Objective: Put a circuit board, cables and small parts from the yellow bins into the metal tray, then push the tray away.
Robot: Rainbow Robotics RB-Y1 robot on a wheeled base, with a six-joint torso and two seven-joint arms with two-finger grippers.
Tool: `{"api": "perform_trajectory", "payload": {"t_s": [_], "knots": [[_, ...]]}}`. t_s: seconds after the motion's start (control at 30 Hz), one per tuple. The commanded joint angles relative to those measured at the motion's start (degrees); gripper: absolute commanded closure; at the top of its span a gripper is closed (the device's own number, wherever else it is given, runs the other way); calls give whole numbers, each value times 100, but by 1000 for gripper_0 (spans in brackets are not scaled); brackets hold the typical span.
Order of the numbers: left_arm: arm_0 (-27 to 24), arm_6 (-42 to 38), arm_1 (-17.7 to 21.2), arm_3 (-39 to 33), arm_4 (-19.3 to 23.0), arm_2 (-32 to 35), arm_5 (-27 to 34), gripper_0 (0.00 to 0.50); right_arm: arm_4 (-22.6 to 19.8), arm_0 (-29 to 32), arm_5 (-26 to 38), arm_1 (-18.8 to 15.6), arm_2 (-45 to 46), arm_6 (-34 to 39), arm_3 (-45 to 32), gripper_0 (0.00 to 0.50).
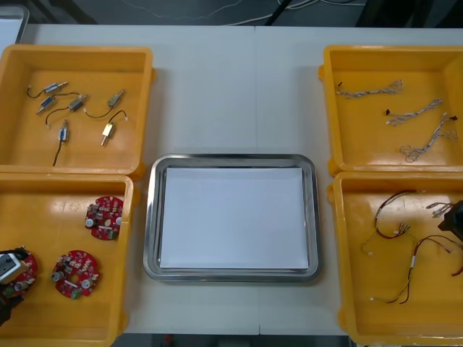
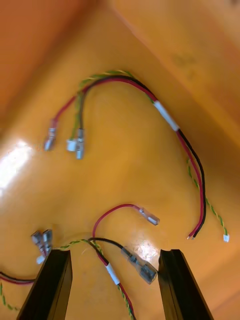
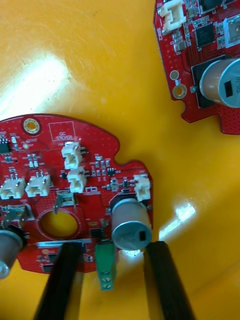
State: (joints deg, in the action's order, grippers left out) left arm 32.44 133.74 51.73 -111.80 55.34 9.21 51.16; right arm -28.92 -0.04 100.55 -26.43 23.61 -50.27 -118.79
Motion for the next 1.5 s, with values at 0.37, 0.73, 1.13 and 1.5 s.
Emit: {"api": "perform_trajectory", "payload": {"t_s": [0.37, 0.73, 1.13, 1.5], "knots": [[-97, -411, -93, 18, -23, -77, 17, 500, 440, -58, 79, 393, 21, -2285, -496, 0], [-247, -428, -57, 9, 285, 283, 395, 500, 563, 136, 79, 718, -392, -2689, -488, 0], [-572, -832, 110, -166, 645, 766, 1081, 500, 712, 241, -9, 762, -533, -2812, -233, 0], [-1055, -1580, 198, -430, 768, 977, 1880, 500, 721, 338, -176, 762, -673, -2848, -31, 0]]}}
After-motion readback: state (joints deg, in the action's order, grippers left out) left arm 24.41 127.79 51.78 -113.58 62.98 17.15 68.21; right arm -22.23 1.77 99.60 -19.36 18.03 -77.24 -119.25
